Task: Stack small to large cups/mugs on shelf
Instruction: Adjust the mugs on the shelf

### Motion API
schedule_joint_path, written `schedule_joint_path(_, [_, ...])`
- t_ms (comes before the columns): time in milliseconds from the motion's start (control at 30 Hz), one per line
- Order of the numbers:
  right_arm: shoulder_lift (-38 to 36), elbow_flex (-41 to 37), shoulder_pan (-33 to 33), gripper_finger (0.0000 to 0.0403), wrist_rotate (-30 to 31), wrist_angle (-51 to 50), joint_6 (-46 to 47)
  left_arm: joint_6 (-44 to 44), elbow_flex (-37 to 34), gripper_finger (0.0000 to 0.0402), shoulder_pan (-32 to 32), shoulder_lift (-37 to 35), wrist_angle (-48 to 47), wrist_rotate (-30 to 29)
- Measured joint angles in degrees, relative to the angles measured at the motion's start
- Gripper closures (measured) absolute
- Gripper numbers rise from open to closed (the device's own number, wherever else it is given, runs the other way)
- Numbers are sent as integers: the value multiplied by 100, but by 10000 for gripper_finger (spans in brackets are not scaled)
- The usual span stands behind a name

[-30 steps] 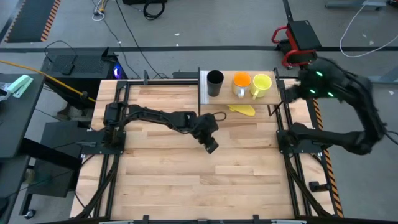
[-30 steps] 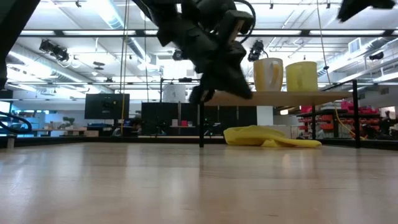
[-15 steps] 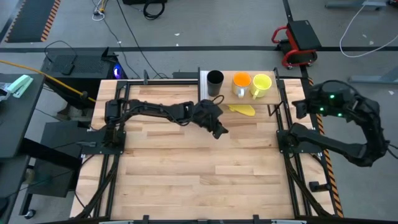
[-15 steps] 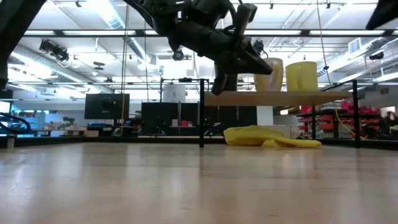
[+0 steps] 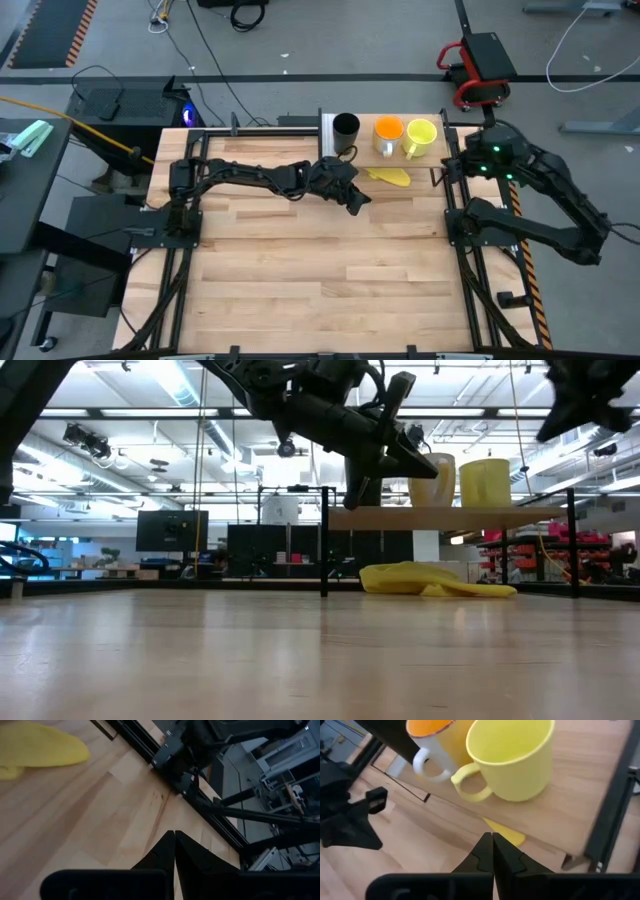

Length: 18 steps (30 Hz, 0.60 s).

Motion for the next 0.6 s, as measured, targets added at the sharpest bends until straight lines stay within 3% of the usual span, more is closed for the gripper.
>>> schedule_joint_path(300, [1075,-92,601,401,-270,979,-298,-136,0,383,51,0,-1,-1])
schedule_joint_path(600, [1822,365,1378,402,702,1221,-322,-145,0,387,65,0,-41,-3])
